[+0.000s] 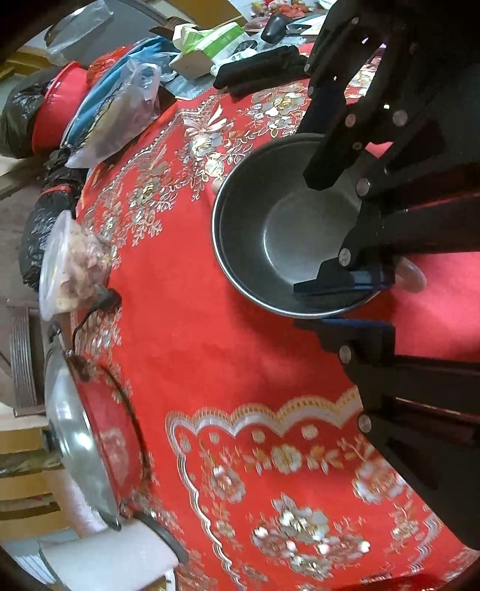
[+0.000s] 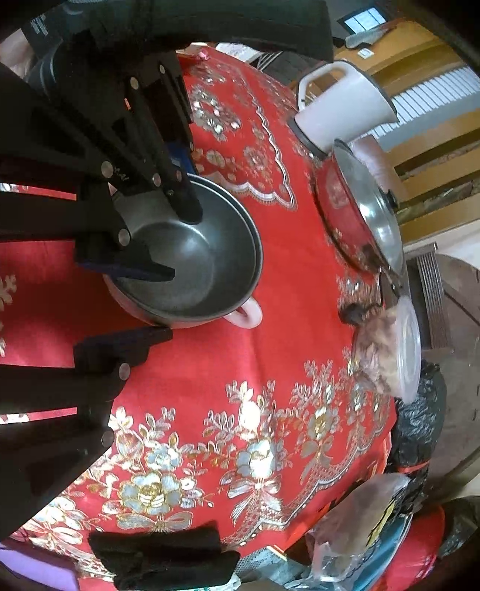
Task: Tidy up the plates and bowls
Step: 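Close the left tool on the grey bowl's rim, then lift the grey bowl with the left tool and carry it over the white plate stack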
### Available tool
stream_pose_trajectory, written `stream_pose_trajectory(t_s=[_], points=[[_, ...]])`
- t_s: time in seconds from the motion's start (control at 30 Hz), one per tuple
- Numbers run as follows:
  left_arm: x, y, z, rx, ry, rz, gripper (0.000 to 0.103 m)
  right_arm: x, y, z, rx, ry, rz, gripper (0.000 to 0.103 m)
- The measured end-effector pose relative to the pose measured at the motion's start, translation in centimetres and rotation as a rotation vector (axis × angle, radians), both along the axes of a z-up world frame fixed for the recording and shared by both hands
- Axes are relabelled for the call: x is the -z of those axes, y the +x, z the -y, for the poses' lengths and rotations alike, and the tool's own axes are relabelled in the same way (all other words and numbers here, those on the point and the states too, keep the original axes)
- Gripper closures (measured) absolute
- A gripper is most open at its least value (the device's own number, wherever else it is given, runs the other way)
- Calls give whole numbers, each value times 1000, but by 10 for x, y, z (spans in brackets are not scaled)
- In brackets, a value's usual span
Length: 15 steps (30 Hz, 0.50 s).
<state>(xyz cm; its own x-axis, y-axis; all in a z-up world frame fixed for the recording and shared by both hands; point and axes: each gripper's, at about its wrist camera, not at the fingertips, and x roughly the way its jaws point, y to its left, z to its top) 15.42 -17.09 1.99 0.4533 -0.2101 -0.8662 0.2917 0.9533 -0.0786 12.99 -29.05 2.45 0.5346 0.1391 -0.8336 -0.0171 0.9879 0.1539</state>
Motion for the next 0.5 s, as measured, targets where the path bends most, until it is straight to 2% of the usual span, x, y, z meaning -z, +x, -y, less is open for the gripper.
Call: stream_pose_trajectory(t_s=[0.5], points=[[-30, -30, -89, -104, -25, 24, 95, -31, -16, -89, -119, -26, 43, 77]])
